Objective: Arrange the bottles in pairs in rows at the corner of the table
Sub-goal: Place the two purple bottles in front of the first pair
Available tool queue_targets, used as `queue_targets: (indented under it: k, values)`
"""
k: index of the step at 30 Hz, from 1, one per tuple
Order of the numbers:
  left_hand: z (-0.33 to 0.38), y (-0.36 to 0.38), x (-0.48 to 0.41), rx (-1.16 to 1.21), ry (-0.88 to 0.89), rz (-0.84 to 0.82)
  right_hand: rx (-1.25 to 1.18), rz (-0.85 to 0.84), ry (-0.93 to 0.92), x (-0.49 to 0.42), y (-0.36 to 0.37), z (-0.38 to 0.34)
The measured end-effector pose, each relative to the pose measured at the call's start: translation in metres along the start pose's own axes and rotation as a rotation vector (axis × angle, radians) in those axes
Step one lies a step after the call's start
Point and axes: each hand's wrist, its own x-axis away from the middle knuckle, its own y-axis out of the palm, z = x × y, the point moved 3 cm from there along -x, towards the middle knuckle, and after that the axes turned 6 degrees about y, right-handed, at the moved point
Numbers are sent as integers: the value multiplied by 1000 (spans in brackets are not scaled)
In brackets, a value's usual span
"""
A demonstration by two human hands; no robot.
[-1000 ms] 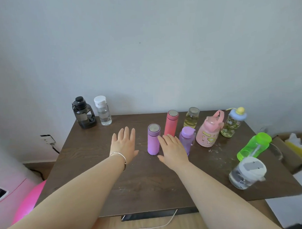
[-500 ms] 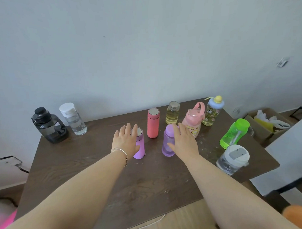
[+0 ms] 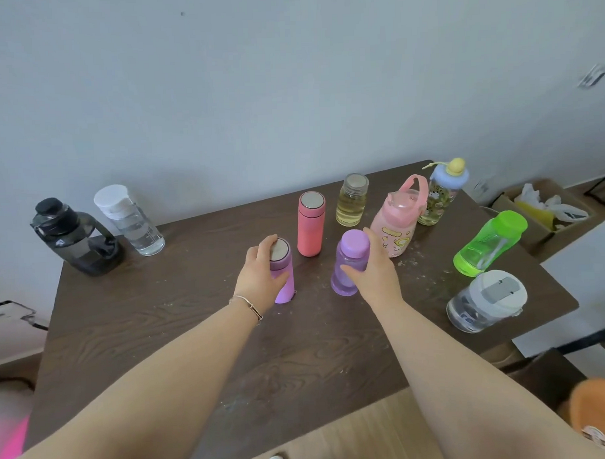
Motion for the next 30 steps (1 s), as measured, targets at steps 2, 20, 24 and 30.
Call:
queue_targets:
  k: [2, 20, 24, 30]
  values:
    - [-1, 2, -1, 44, -7, 18, -34, 17, 11, -1, 2, 1]
    - [-4, -7, 2, 234, -147, 163, -76, -4, 35, -11, 13, 6]
    - [-1, -17, 9, 222, -141, 189, -96, -20, -22, -10, 9, -6]
    - [0, -43, 37, 187, -177, 274, -117, -97, -129, -2, 6, -44]
